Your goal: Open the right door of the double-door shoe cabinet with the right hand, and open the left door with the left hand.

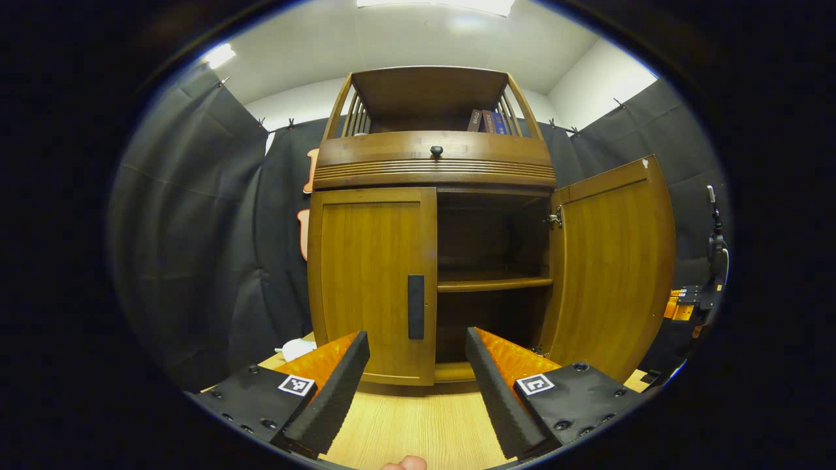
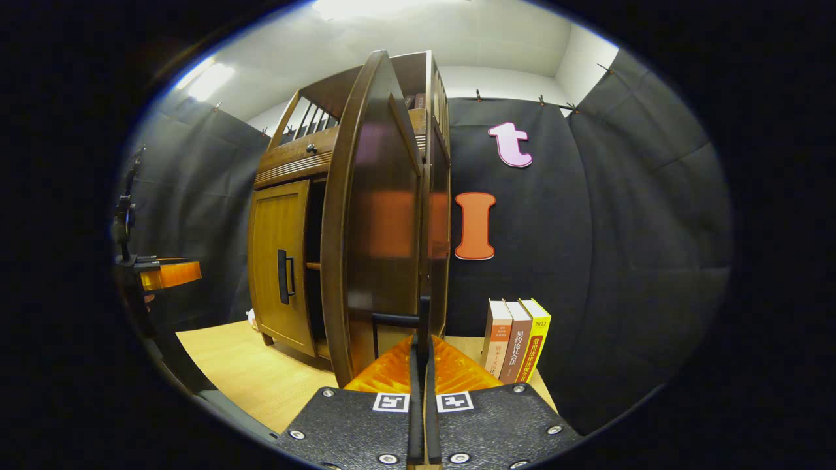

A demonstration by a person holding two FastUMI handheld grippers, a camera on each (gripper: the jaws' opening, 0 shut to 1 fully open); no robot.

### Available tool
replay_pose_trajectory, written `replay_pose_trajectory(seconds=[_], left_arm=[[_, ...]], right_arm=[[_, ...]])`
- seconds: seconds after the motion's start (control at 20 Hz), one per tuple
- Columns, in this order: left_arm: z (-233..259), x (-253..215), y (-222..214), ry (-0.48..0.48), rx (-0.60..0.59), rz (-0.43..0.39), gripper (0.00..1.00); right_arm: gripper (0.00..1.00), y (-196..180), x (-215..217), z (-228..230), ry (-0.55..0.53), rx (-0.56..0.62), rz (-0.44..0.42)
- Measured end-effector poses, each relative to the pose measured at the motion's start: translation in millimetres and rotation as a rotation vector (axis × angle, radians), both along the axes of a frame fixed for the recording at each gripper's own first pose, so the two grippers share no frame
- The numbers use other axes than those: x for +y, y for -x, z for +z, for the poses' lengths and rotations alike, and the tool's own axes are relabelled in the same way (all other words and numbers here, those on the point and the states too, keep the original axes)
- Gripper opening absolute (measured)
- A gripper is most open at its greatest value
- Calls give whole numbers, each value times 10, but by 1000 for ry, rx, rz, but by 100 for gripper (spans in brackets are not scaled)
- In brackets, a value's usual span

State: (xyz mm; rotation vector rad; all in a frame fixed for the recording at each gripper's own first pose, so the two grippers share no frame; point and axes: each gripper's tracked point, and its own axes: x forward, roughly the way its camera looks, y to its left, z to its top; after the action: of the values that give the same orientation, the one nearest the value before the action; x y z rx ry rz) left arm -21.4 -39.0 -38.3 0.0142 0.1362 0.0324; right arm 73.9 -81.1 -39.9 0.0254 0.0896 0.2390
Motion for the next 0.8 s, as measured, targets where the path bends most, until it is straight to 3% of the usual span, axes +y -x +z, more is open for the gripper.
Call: replay_pose_trajectory(seconds=[0.05,0.35,0.65,0.7,0.75,0.8], left_arm=[[11,10,-7,0,-4,3,94],[32,96,-50,-9,-14,22,99],[-43,124,-139,-4,-5,21,95],[-32,133,-187,-3,-11,17,94],[-8,144,-278,-4,-18,14,94],[29,149,-366,-9,-30,10,94]], right_arm=[[1,3,3,4,-10,-2,-9],[1,44,41,-13,-35,21,-12],[7,410,-39,-184,57,36,-26],[16,471,-36,-213,50,45,-32],[15,509,-39,-218,39,45,-44],[8,542,-46,-206,26,43,-54]])
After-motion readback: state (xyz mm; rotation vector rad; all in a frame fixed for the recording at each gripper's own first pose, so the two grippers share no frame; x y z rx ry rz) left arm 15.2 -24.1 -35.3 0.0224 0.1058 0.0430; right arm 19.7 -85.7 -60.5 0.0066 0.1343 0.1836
